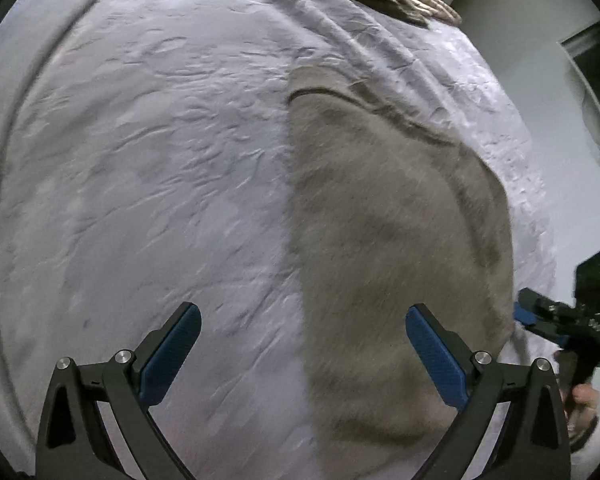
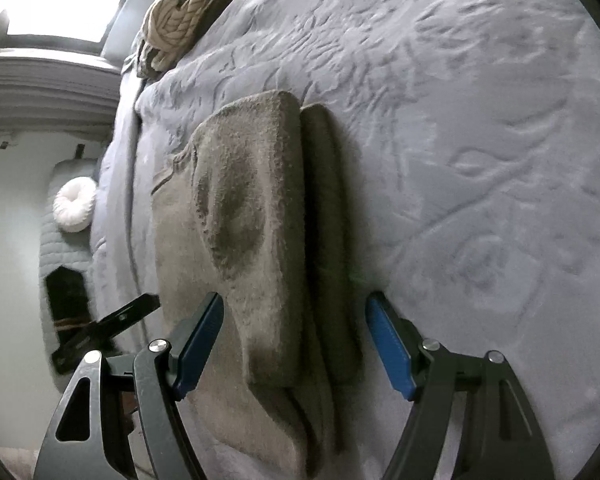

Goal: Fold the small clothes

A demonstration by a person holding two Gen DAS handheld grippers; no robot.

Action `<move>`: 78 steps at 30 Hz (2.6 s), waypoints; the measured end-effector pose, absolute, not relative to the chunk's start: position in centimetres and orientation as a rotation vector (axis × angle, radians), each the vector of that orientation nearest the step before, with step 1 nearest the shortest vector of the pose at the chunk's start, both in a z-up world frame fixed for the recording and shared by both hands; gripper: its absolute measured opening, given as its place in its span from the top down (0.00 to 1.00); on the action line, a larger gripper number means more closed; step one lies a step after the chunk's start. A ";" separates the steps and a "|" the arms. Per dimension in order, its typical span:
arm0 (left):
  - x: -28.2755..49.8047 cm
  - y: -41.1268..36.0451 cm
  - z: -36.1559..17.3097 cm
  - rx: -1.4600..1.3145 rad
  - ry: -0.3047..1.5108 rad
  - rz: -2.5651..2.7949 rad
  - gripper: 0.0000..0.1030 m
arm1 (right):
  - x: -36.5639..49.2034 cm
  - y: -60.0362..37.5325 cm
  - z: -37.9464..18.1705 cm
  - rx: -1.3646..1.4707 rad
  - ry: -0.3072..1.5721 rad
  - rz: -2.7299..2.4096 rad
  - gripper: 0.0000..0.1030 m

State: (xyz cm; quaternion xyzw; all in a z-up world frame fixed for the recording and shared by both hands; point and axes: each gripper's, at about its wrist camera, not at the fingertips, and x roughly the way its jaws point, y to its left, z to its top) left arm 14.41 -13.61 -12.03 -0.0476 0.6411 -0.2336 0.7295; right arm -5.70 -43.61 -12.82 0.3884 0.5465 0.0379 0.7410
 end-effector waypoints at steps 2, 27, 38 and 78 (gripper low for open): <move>14.7 -14.7 -12.9 -0.122 1.428 -0.547 0.00 | -5.0 -43.5 -13.5 0.869 1.207 0.116 0.25; 14.8 -19.0 -15.0 -0.216 1.388 -0.642 0.40 | -0.8 -40.0 -14.8 1.029 1.165 0.324 0.68; 13.3 -14.8 -9.2 -0.217 1.336 -0.717 0.50 | -2.0 -34.1 -10.7 1.081 1.105 0.413 0.68; 4.1 4.6 -11.7 0.010 1.349 -0.400 0.44 | -9.3 -21.0 -12.8 0.692 1.286 -0.001 0.61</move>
